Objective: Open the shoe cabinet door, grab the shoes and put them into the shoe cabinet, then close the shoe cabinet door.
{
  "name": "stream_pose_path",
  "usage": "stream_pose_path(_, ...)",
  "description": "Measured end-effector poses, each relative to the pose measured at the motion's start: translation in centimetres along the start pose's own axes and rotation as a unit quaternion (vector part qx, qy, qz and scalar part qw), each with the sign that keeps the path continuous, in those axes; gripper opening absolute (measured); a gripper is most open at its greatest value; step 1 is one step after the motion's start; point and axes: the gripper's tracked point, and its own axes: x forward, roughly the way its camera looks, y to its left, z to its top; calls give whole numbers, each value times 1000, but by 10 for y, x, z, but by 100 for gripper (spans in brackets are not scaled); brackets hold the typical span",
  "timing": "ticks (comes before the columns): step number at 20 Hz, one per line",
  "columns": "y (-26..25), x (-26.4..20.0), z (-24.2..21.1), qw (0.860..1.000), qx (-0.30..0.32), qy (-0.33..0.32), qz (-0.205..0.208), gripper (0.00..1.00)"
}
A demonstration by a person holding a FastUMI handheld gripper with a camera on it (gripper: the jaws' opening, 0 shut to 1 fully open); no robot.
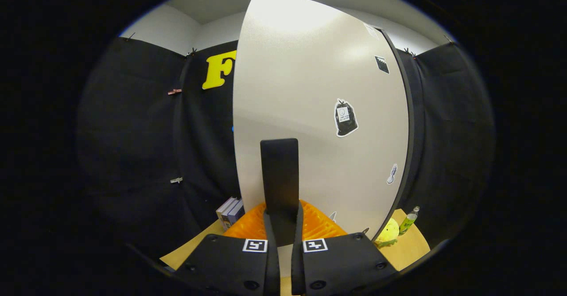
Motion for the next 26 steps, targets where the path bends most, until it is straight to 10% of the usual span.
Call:
stream_pose_path(11,-77,-103,-1,998,-7,16,64,14)
stream_pose_path(26,-177,-171,1,1000,-9,7,-27,13)
